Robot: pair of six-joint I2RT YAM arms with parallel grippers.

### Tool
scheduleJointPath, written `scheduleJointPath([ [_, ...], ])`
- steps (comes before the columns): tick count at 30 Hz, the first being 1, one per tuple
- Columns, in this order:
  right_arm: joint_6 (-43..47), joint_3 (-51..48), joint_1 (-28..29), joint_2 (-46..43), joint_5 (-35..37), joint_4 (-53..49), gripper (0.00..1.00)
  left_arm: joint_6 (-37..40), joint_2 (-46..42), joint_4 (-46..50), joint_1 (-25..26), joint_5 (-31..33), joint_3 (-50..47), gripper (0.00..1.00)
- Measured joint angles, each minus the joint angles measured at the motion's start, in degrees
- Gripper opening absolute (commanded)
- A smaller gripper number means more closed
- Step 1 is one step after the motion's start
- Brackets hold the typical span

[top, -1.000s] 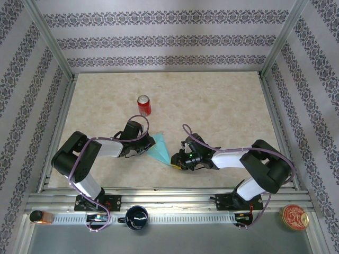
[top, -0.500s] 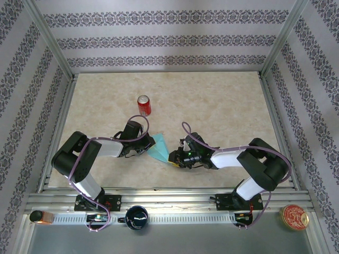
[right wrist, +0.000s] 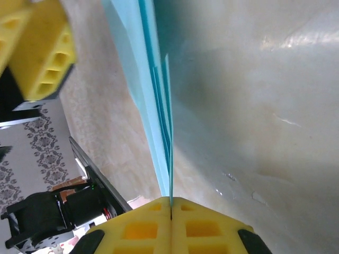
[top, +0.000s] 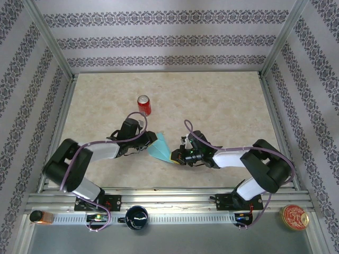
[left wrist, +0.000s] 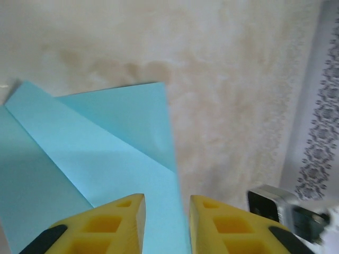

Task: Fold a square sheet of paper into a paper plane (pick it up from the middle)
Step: Turn over the paper at the center of the table.

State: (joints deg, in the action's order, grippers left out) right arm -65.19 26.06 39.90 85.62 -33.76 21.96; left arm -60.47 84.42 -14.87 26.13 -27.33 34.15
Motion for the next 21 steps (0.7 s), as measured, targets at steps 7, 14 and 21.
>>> scheduleJointPath([
  [7,13.3,3.4,-1.9,-16.2,6.8,-21.2,0.02,7.7,-13.5,11.8,0.0,4.7,5.9,0.33],
  [14,29.2,17.2,-1.9,-25.3,29.1,-49.6,0.01,12.6,-19.3,18.9,-0.7,9.7,6.3,0.34],
  [21,38.4,23.1,3.3,-22.4,52.0,-64.9,0.02,14.7,-20.9,23.4,-0.8,12.9,6.3,0.34],
])
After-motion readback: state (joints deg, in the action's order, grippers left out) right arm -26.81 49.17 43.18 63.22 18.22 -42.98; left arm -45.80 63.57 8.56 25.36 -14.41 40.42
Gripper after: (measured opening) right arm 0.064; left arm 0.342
